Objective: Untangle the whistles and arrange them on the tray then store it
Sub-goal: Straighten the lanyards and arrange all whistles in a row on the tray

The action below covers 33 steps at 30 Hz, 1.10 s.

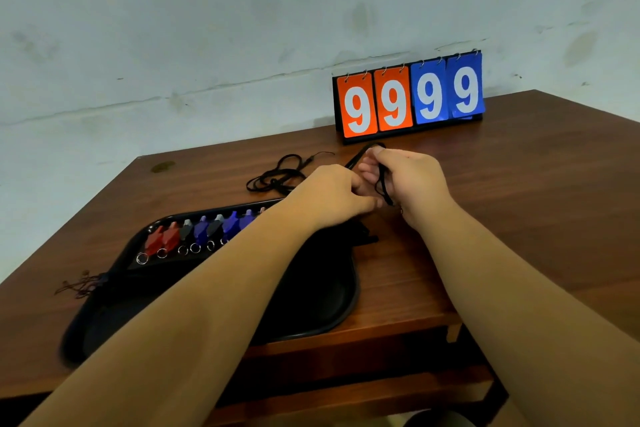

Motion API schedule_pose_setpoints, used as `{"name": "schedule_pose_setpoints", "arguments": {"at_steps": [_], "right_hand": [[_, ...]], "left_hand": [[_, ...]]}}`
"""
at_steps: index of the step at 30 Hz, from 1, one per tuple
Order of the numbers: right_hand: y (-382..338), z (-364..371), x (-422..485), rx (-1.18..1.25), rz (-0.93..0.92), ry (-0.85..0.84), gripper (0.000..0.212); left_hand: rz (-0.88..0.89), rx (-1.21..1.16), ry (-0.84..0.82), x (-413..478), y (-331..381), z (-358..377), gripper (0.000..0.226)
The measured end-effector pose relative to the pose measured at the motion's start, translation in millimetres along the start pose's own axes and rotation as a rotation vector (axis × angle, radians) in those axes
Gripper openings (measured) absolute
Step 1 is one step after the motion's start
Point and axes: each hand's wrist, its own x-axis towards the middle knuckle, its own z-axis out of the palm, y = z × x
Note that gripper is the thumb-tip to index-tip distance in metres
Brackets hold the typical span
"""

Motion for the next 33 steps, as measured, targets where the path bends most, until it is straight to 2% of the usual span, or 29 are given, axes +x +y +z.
{"name": "schedule_pose_setpoints", "arguments": {"at_steps": [5,12,18,22,25,30,32,33], "right_hand": [[-4,1,-6,0.164,0.013,-0.006,0.013],[-4,-2,-12,0.162,0.010,-0.028,0.013],[-4,-1,-8,0.132,-0.015,0.038,0.008],[-4,-1,0,0.046,0.033,0.117,0.007],[-3,-6,2,0.001,0.049,0.162,0.011],[-5,-11,-4,-0.003,0.085,0.236,0.022],[-6,-7,-10,-0.076,0.099,0.192,0.036],[-6,-5,-14,-0.186,0.076,0.169,0.048]], "left_hand": [[-0.021,-0.118,0.015,-3,5,-3,0.025],[-0.111,-0.262,0.056,1,19,-1,0.038],[-0.131,-0.270,0.092,-5,17,-6,0.018],[-0.142,-0.241,0.124,-12,13,-21,0.008],[-0.168,-0.249,0.182,-17,7,-35,0.005],[-0.245,-0.160,0.333,-30,-15,-63,0.015],[-0.275,-0.189,0.363,-37,-24,-72,0.019],[-0.281,-0.205,0.369,-41,-28,-75,0.021]]}}
